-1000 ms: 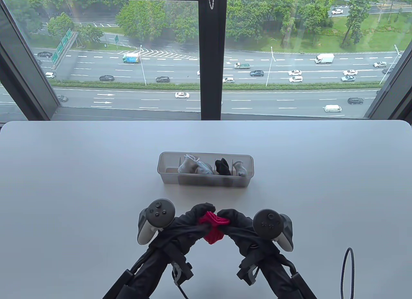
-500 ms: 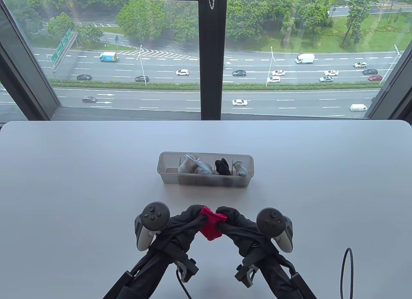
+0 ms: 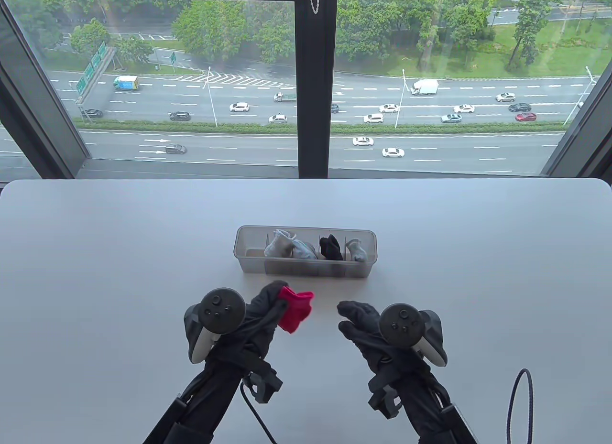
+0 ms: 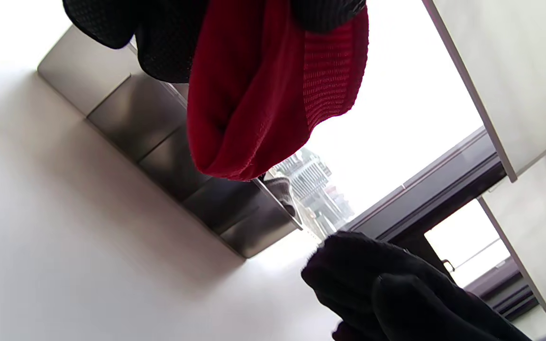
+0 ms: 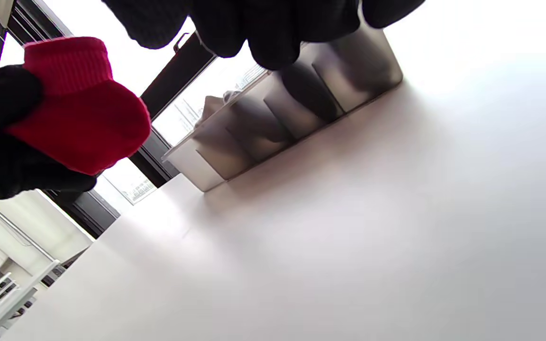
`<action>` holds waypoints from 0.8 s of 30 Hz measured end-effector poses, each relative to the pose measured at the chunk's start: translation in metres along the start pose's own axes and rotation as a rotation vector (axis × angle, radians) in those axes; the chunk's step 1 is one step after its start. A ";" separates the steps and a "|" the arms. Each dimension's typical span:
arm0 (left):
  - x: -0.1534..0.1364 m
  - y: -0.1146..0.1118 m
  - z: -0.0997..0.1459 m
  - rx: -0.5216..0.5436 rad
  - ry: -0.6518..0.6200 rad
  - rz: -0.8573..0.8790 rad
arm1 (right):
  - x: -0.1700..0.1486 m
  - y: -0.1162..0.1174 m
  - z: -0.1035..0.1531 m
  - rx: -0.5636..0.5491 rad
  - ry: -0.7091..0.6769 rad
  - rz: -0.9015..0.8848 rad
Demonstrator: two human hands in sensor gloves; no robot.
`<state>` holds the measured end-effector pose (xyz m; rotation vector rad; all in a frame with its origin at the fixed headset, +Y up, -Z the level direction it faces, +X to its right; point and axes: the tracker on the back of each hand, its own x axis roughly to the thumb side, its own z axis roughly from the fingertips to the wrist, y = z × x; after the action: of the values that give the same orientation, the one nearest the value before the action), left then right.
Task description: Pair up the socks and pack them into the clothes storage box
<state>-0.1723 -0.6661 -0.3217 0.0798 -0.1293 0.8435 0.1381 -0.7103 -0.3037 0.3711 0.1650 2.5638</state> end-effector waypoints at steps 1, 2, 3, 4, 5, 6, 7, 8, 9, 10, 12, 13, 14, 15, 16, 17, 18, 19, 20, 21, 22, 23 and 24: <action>-0.002 0.008 -0.010 0.058 0.042 -0.031 | -0.005 -0.005 0.002 -0.013 0.038 0.100; -0.002 0.016 -0.026 0.106 0.078 -0.075 | -0.011 -0.008 0.003 -0.020 0.071 0.208; -0.002 0.020 -0.036 0.132 0.098 -0.110 | -0.014 -0.010 0.004 -0.027 0.093 0.274; -0.002 0.024 -0.053 0.162 0.134 -0.170 | -0.018 -0.011 0.005 -0.040 0.114 0.343; -0.002 0.025 -0.067 0.175 0.166 -0.216 | -0.020 -0.011 0.005 -0.041 0.124 0.384; -0.003 0.025 -0.081 0.178 0.196 -0.276 | -0.022 -0.011 0.004 -0.035 0.134 0.404; -0.006 0.023 -0.095 0.175 0.216 -0.329 | -0.024 -0.010 0.004 -0.028 0.144 0.407; -0.009 0.019 -0.104 0.177 0.249 -0.367 | -0.025 -0.009 0.003 -0.024 0.148 0.403; -0.015 0.013 -0.115 0.161 0.280 -0.404 | -0.026 -0.008 0.003 -0.018 0.152 0.394; -0.020 0.009 -0.120 0.145 0.303 -0.416 | -0.026 -0.008 0.002 -0.015 0.154 0.390; -0.036 -0.006 -0.132 0.105 0.363 -0.412 | -0.027 -0.006 0.001 -0.002 0.160 0.397; -0.044 -0.013 -0.135 0.085 0.388 -0.414 | -0.027 -0.005 0.000 0.004 0.164 0.405; -0.049 -0.017 -0.138 0.059 0.403 -0.426 | -0.027 -0.005 0.000 0.006 0.165 0.408; -0.057 -0.023 -0.140 -0.025 0.418 -0.441 | -0.028 -0.003 -0.001 0.013 0.166 0.409; -0.062 -0.026 -0.141 -0.097 0.422 -0.443 | -0.028 -0.003 -0.001 0.020 0.167 0.408; -0.067 -0.030 -0.140 -0.170 0.441 -0.459 | -0.028 -0.002 -0.002 0.023 0.167 0.407; -0.071 -0.031 -0.138 -0.222 0.443 -0.447 | -0.027 -0.002 -0.002 0.026 0.167 0.407; -0.072 -0.030 -0.136 -0.233 0.434 -0.425 | -0.027 -0.001 -0.002 0.028 0.167 0.408; -0.072 -0.026 -0.131 -0.235 0.423 -0.398 | -0.027 0.000 -0.001 0.029 0.167 0.411; -0.070 -0.019 -0.126 -0.236 0.400 -0.390 | -0.027 0.001 -0.001 0.033 0.163 0.419; -0.068 -0.013 -0.122 -0.223 0.379 -0.390 | -0.027 0.001 -0.001 0.037 0.160 0.426; -0.064 -0.004 -0.113 -0.203 0.337 -0.395 | -0.026 0.001 -0.001 0.036 0.155 0.435; -0.062 0.003 -0.106 -0.206 0.307 -0.405 | -0.026 0.001 0.000 0.031 0.153 0.440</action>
<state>-0.2061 -0.6969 -0.4359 -0.2116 0.0887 0.4270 0.1589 -0.7246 -0.3098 0.2424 0.1966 3.0294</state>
